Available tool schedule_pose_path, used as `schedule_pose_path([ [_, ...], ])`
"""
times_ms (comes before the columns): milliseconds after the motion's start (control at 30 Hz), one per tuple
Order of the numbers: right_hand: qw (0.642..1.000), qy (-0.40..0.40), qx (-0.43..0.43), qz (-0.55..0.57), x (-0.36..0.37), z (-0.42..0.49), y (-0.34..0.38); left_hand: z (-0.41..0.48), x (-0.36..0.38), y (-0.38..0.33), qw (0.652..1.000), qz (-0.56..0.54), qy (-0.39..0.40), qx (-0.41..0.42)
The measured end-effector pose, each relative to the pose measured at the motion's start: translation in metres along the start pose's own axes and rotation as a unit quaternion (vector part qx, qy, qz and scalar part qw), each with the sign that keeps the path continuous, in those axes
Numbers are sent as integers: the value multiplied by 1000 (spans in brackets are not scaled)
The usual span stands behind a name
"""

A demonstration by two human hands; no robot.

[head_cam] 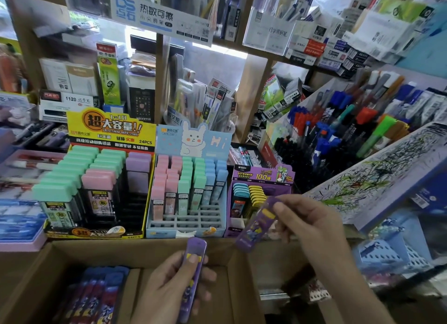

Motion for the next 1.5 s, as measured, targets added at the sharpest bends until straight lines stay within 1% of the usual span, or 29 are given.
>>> schedule_pose_path([
  [133,994,-66,-47,-75,-47,5,20,0,-5,-4,1000,15,-18,14],
  [267,984,-93,-71,-136,-69,18,20,0,-4,-5,999,24,-21,19],
  [567,981,-52,-97,-157,-52,49,9,1,-4,-2,999,40,-15,12],
  [767,982,-28,-65,-173,-41,62,-9,1,-4,0,999,42,-21,10],
  [967,982,-30,-51,-181,-33,65,-22,1,-5,-1,998,58,-29,11],
  [1133,971,-50,-26,-231,-32,64,-35,1,-4,-3,997,65,-34,14],
  [1267,971,-61,-10,-231,-35,63,-44,1,-3,-1,998,59,-36,15],
  [1367,972,-67,-23,-223,-37,60,-45,4,-1,0,998,57,-22,18],
  [1500,963,-111,-67,-237,-54,45,-43,8,5,-11,996,73,3,56],
])
Point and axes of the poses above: each hand's wrist, its own z-axis towards the middle knuckle, its own x-axis out of the palm, y = z × x, the point moved 10 cm from there along z, towards the middle knuckle, and after that the axes turned 5 degrees about y, right-handed, at the moved point
